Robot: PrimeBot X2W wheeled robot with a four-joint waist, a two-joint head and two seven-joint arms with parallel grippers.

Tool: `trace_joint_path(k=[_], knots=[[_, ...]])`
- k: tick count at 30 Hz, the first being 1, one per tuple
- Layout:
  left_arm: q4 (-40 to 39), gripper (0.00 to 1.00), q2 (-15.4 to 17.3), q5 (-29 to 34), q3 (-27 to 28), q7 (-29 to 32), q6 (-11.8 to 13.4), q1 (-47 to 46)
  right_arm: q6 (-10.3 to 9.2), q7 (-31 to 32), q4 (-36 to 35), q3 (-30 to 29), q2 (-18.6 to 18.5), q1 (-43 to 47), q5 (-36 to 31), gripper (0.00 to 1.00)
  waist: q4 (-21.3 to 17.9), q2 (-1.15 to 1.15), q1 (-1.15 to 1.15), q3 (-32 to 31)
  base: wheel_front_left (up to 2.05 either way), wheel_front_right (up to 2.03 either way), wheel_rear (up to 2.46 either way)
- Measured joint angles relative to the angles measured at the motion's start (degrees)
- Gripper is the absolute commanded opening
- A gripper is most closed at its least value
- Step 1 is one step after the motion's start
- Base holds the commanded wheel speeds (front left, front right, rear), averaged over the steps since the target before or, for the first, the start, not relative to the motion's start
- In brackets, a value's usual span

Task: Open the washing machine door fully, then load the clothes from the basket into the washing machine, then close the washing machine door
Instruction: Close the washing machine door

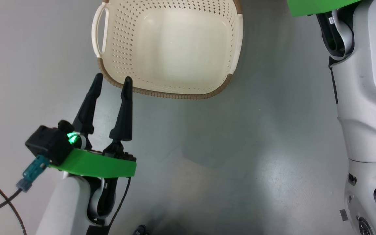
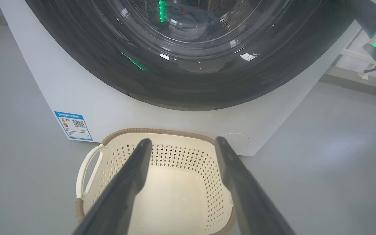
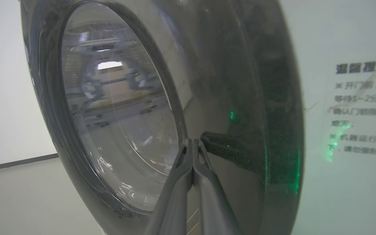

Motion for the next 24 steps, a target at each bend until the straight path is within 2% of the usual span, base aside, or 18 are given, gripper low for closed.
trace_joint_path(k=[10, 17, 19, 24], knots=[[-0.01, 1.0, 0.0, 0.0, 0.01, 0.0, 0.0, 0.0, 0.38, -0.16, -0.25, -1.0, 1.33, -0.43, -1.34, 0.0, -0.46, 0.0, 0.0, 0.51, 0.0, 0.0, 0.0], [-0.01, 1.0, 0.0, 0.11, 0.6, 0.0, 0.0, 0.01, -0.11, -0.15, -0.65, 0.85, 0.29, -0.16, -0.05, 0.0, -1.09, 0.0, 0.0, -0.65, 0.0, 0.0, 0.0], [0.0, 1.0, 0.0, 0.23, 1.31, 0.0, 0.01, 0.05, -0.75, -0.15, -1.35, 1.67, -0.1, 1.19, 1.45, 0.0, -1.47, 0.0, 0.0, -1.66, 0.0, 0.0, 0.0], [0.05, 1.0, 0.01, 1.56, 2.44, 0.0, 0.01, 0.41, -0.81, -0.15, -2.1, 3.27, -0.58, 7.8, 4.57, 0.0, -2.43, 0.0, 0.0, -4.38, 0.0, 0.0, 0.0]])
